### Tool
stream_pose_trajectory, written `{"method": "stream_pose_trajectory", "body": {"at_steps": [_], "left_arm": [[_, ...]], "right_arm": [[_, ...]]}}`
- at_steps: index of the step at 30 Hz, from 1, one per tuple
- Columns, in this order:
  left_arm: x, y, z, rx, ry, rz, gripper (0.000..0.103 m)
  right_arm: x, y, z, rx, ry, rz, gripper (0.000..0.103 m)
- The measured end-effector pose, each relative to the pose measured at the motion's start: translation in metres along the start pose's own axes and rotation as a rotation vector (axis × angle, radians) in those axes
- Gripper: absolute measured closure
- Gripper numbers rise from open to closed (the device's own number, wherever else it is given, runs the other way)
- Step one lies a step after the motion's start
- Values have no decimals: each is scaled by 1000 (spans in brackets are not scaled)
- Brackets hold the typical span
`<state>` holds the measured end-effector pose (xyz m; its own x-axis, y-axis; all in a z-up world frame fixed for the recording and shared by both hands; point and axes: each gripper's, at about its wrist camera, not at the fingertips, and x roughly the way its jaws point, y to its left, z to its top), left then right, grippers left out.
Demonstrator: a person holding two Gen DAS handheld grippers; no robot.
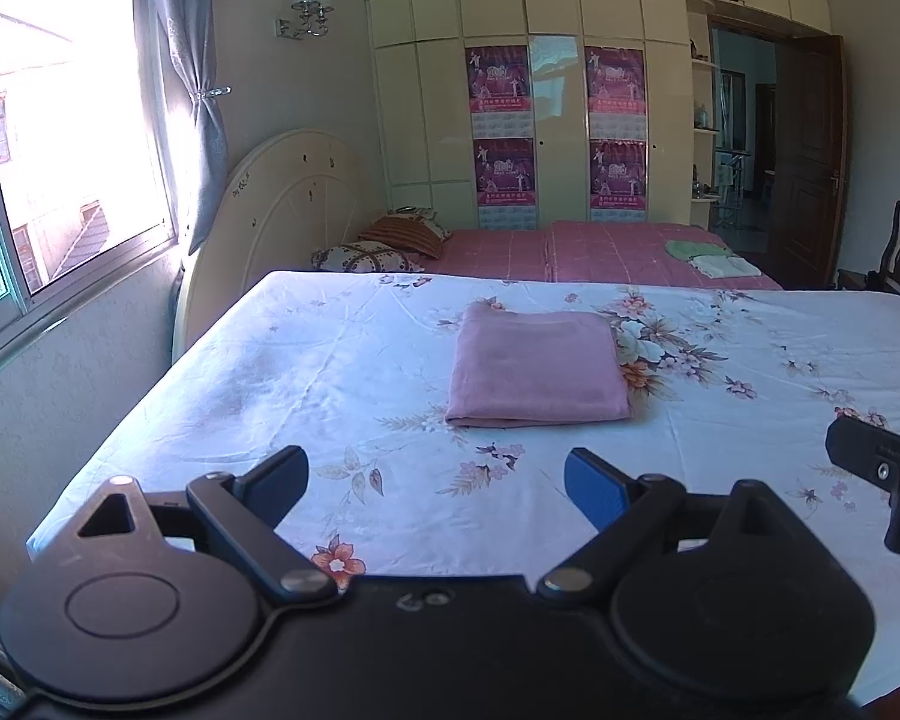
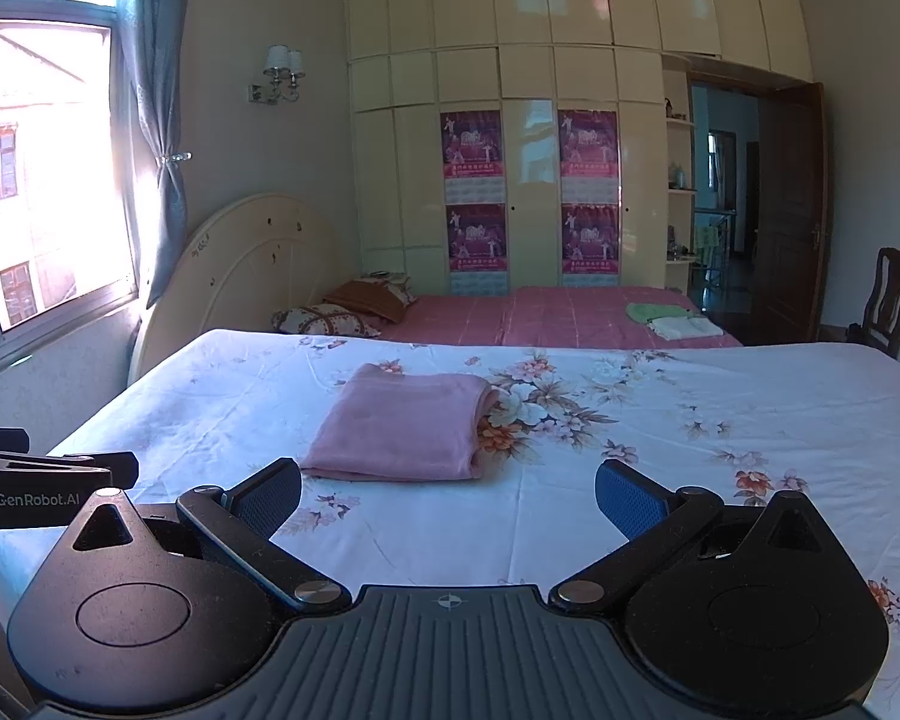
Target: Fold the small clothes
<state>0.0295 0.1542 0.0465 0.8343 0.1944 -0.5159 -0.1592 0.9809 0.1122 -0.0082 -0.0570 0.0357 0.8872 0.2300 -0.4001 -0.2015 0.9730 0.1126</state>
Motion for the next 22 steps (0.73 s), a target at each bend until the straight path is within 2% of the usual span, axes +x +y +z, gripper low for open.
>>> {"method": "stream_pose_trajectory", "body": {"at_steps": [14, 22], "left_arm": [[4, -3, -2, 13, 7, -8, 11], [32, -8, -8, -3, 55, -97, 11]], "right_arm": [[5, 0, 1, -2, 9, 4, 0], [22, -8, -4, 5, 49, -7, 0]]}}
